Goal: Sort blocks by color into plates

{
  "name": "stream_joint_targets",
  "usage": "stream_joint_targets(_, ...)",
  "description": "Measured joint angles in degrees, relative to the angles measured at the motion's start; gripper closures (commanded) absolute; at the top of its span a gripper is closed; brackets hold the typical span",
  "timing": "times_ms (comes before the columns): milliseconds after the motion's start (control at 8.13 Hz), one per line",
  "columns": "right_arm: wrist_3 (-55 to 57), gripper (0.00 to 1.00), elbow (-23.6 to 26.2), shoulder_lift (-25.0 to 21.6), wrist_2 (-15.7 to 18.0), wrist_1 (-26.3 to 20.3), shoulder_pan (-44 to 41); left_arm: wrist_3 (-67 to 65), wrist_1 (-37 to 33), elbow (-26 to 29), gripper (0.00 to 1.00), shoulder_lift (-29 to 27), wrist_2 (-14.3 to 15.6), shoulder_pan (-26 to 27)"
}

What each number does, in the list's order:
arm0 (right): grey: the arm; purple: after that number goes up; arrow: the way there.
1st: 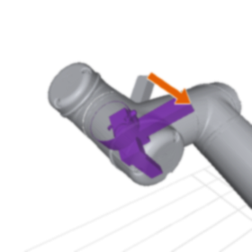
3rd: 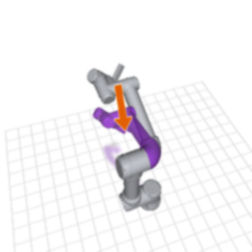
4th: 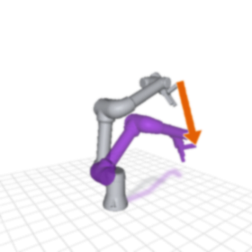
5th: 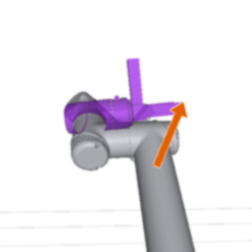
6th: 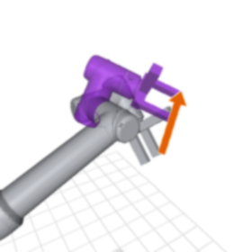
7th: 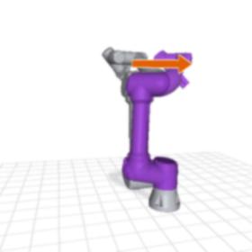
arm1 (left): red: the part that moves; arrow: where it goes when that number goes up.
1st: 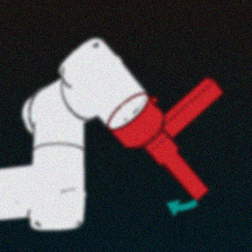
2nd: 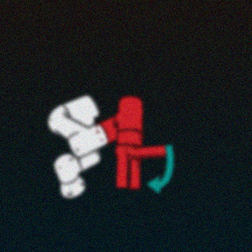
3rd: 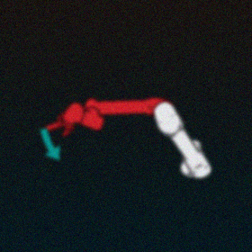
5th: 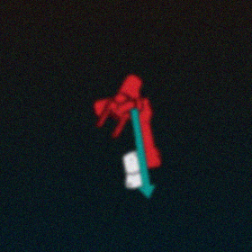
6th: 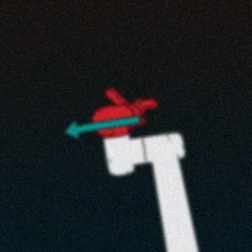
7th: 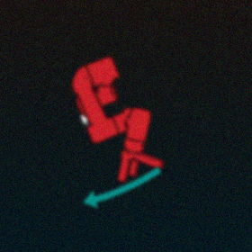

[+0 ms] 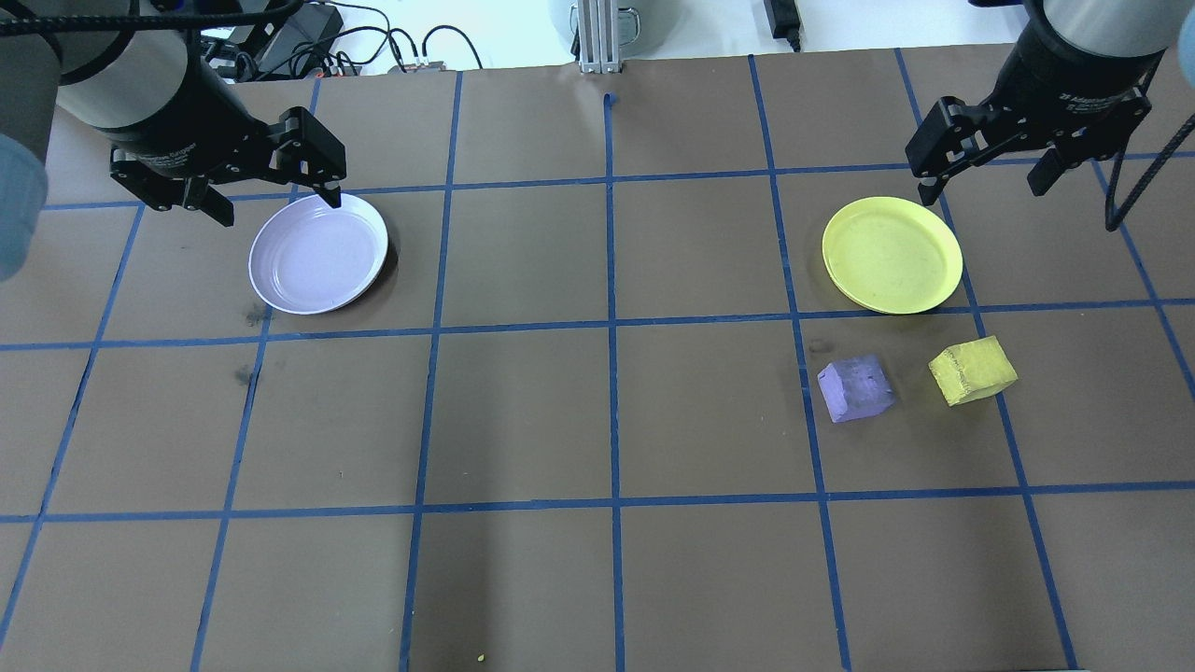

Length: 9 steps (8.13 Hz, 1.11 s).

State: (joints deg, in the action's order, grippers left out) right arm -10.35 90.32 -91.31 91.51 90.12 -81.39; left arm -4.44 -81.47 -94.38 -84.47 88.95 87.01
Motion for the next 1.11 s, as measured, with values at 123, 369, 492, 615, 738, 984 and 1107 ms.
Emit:
stream_joint_targets(123,0.0,0.0,0.0,0.0,0.0,0.0,0.0,-0.1,0.0,0.0,0.0,-0.2,0.0,0.0)
stream_joint_targets(369,-0.9,0.0,0.1,0.2,0.1,0.3,0.2,0.1,0.0,0.0,0.0,-0.2,0.0,0.0)
stream_joint_targets(492,-3.8,0.0,0.1,0.6,0.2,0.7,0.8,0.3,0.0,0.0,0.0,-0.1,0.0,0.0)
stream_joint_targets(615,-7.8,0.0,0.1,1.2,0.2,0.9,2.9,0.5,0.0,0.0,0.0,0.0,0.0,-0.1)
stream_joint_targets(738,-11.9,0.0,0.1,1.7,0.1,1.1,5.1,0.7,0.0,0.0,0.0,0.1,0.0,0.0)
stream_joint_targets(984,-17.8,0.0,0.2,3.3,0.8,1.9,8.1,0.8,0.0,0.0,0.0,-0.1,0.0,0.0)
stream_joint_targets(1107,-18.8,0.0,0.3,4.4,1.1,2.2,8.9,0.7,0.0,0.0,0.0,-0.2,0.0,0.0)
